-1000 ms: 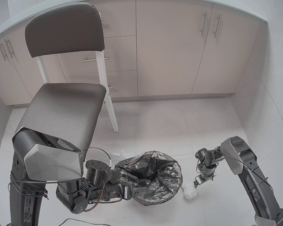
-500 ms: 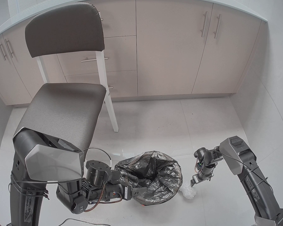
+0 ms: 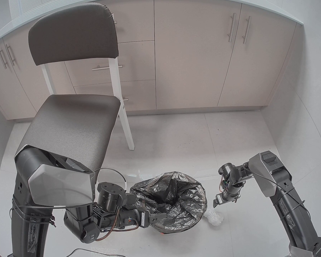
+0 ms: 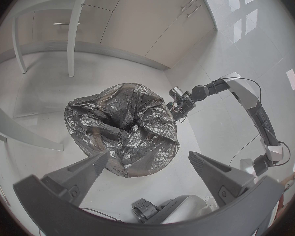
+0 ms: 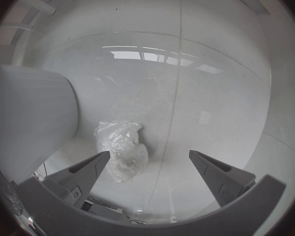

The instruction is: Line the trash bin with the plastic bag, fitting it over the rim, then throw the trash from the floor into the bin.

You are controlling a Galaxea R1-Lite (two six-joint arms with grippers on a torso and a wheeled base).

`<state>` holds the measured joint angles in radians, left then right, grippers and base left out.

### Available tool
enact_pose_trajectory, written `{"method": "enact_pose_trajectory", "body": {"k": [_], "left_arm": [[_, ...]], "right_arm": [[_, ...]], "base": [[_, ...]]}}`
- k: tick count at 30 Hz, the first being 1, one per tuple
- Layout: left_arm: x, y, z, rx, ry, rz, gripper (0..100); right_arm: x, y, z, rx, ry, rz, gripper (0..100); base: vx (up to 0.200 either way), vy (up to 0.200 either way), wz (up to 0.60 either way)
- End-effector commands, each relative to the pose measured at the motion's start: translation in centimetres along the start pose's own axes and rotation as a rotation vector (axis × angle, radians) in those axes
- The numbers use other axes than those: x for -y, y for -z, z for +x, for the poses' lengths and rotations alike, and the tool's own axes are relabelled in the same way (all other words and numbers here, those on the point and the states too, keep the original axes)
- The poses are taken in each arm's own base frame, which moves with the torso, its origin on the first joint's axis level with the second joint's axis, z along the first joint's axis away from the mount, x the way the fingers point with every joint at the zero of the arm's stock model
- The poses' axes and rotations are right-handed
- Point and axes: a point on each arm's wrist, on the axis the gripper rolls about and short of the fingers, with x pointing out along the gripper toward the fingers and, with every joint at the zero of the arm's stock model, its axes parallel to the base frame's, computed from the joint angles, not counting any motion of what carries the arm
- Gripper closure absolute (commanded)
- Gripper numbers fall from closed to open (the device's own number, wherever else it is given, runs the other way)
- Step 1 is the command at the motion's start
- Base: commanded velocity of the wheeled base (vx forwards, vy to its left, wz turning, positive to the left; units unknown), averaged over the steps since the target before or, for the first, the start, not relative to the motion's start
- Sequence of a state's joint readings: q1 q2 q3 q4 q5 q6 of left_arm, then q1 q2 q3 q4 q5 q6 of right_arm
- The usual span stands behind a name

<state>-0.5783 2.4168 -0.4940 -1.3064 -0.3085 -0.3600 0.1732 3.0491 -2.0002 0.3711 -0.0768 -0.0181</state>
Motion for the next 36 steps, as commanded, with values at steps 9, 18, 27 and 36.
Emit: {"method": "enact_pose_trajectory", "body": {"k": [9, 18, 27, 36], "left_arm": [[0.0, 0.0, 0.0, 0.000, 0.000, -0.001, 0], [0.0, 0.1, 0.0, -0.002, -0.001, 0.001, 0], [0.0, 0.1, 0.0, -0.002, 0.000, 0.003, 0], [0.0, 0.1, 0.0, -0.002, -0.001, 0.003, 0]], "right_arm": [[-4.1, 1.4, 1.8, -0.038, -0.037, -0.068, 0], [-4.9, 1.4, 1.8, -0.033, -0.038, -0.096, 0], [-5.8, -0.2, 1.6, 0.131, -0.041, -0.128, 0], [-5.9, -2.3, 1.1, 0.343, -0.038, -0.140, 0]], "base": [[0.000, 0.000, 0.00], [0.000, 0.000, 0.00], [0.000, 0.000, 0.00], [0.000, 0.000, 0.00]]}}
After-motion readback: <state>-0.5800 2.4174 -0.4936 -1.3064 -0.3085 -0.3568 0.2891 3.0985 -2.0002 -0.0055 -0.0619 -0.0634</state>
